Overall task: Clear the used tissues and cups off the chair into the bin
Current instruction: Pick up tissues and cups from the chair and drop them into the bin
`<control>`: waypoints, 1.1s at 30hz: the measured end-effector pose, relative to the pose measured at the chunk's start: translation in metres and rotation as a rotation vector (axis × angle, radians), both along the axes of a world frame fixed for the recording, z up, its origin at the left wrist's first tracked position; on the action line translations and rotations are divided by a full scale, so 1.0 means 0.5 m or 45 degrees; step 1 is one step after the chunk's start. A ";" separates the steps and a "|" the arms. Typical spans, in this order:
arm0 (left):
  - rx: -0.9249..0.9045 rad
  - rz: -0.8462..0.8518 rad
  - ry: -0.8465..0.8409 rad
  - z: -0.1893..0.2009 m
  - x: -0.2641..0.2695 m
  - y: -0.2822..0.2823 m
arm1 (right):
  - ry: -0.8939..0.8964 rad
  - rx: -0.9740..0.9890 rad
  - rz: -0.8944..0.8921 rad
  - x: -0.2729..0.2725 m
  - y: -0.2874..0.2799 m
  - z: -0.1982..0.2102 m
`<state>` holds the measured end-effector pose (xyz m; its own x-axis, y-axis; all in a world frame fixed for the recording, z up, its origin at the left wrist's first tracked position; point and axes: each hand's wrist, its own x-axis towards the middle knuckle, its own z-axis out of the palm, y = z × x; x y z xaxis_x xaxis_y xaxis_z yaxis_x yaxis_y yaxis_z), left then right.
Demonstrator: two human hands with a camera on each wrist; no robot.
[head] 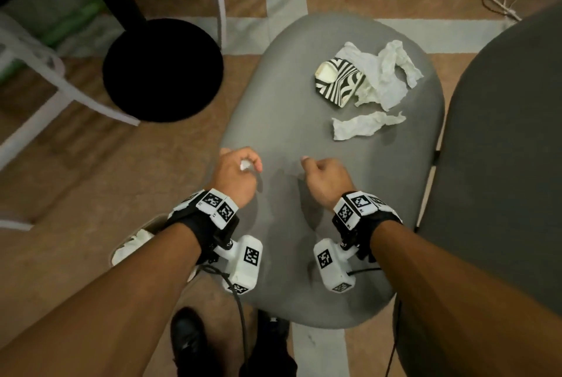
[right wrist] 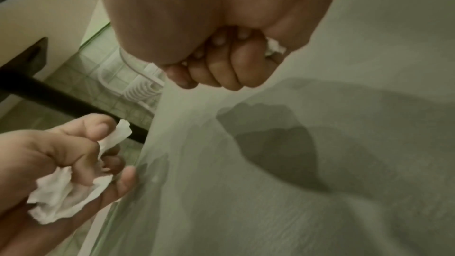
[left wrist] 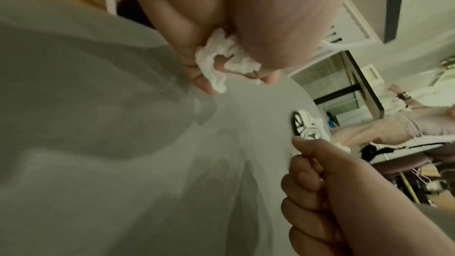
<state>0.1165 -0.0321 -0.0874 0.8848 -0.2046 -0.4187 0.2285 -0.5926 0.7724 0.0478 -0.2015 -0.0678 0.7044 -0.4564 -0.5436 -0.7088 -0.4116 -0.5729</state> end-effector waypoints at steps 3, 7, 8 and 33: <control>-0.095 0.231 0.193 0.012 -0.003 0.096 | 0.017 0.067 0.162 0.027 0.090 0.004; -0.160 0.463 0.169 0.027 -0.016 0.241 | -0.013 0.100 0.293 0.063 0.227 0.012; -0.168 0.521 0.181 0.023 -0.016 0.280 | -0.002 0.106 0.330 0.069 0.258 0.014; 0.019 0.441 0.708 -0.342 -0.132 0.601 | 0.572 0.069 0.667 0.031 0.654 -0.296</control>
